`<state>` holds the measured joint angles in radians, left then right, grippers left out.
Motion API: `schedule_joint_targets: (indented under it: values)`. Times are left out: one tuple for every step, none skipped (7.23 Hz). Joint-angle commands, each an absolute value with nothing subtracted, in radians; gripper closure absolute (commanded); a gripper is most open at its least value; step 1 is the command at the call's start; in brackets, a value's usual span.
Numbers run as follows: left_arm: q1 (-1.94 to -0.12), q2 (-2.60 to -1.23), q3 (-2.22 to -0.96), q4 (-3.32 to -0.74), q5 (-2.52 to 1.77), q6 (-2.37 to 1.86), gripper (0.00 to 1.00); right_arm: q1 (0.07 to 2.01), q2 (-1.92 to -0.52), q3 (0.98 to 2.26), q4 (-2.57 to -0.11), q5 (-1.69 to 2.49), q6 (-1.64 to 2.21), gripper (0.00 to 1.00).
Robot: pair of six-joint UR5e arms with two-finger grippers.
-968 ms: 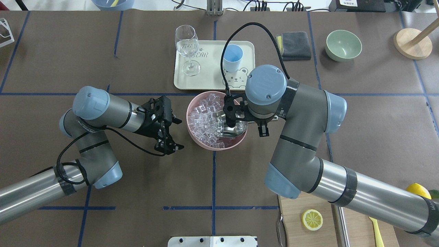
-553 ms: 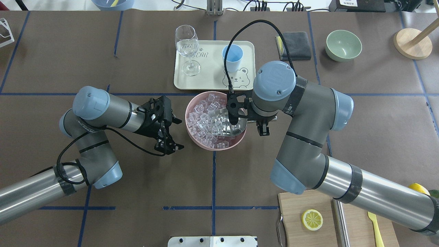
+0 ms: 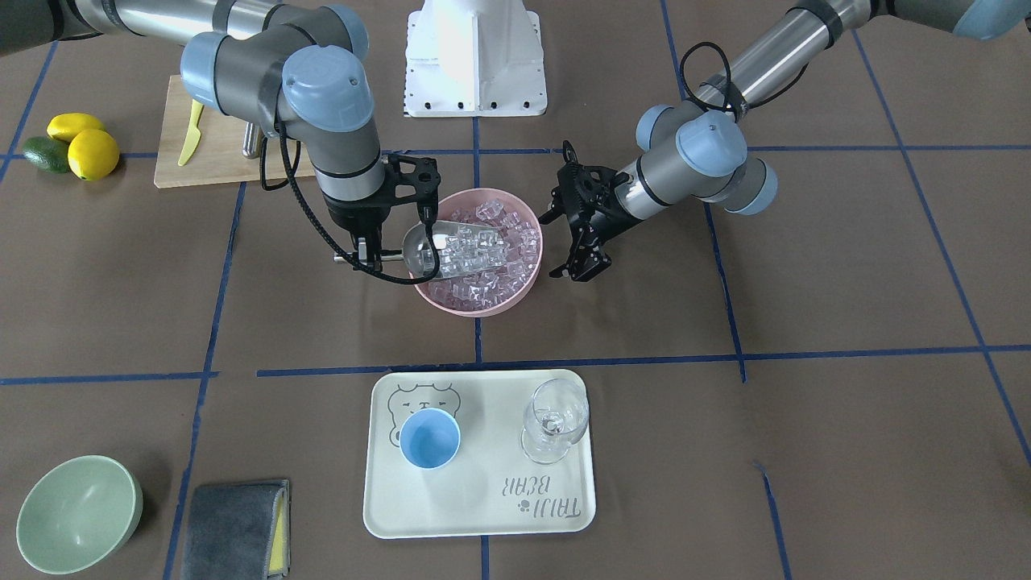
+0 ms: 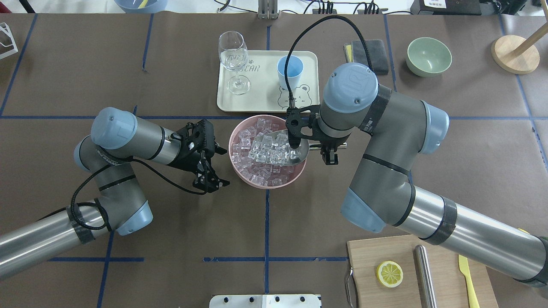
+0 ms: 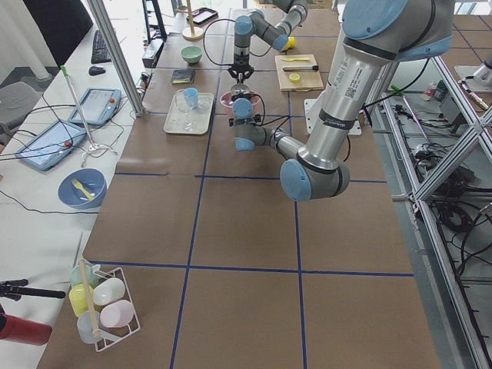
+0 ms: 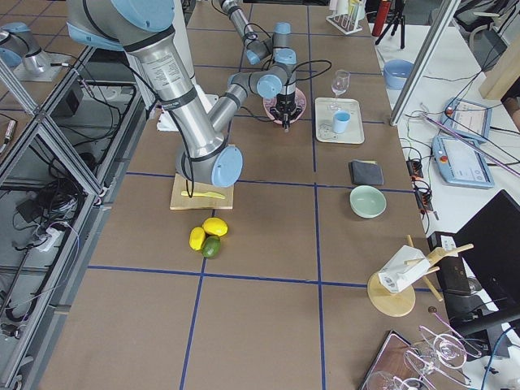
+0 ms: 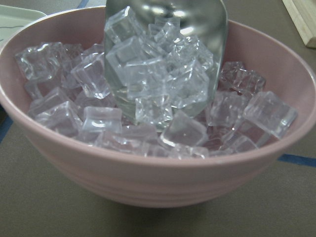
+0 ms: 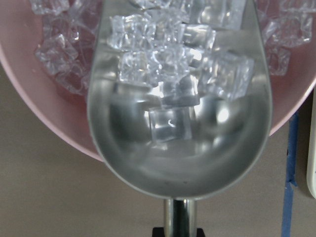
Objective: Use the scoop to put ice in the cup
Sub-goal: 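Lift the filled scoop toward the blue cup while the left arm withdraws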
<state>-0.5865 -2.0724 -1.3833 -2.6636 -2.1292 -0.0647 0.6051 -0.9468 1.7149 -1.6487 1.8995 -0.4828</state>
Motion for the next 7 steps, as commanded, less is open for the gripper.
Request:
schedule_joint_targets:
  values:
    - [-0.591, -2.071, -1.387, -2.663, -2.131, -0.067, 0.0, 0.641, -0.948, 1.713, -1.614, 1.956, -0.482, 1.0]
    - [-0.598, -2.069, -1.388, -2.663, -2.131, -0.071, 0.0, 0.667, -0.948, 1.713, -1.611, 1.992, -0.483, 1.0]
    - [-0.61, -2.068, -1.39, -2.663, -2.132, -0.071, 0.0, 0.692, -0.948, 1.713, -1.609, 2.026, -0.485, 1.0]
    - [-0.626, -2.059, -1.406, -2.655, -2.134, -0.071, 0.0, 0.721, -0.948, 1.713, -1.609, 2.069, -0.486, 1.0]
    - [-0.649, -2.054, -1.434, -2.611, -2.135, -0.071, 0.0, 0.748, -0.946, 1.715, -1.608, 2.112, -0.486, 1.0]
    - [-0.66, -2.039, -1.463, -2.549, -2.135, -0.071, 0.0, 0.771, -0.945, 1.717, -1.608, 2.141, -0.483, 1.0]
    - [-0.687, -2.014, -1.483, -2.519, -2.131, -0.069, 0.0, 0.802, -0.943, 1.715, -1.608, 2.164, -0.476, 1.0]
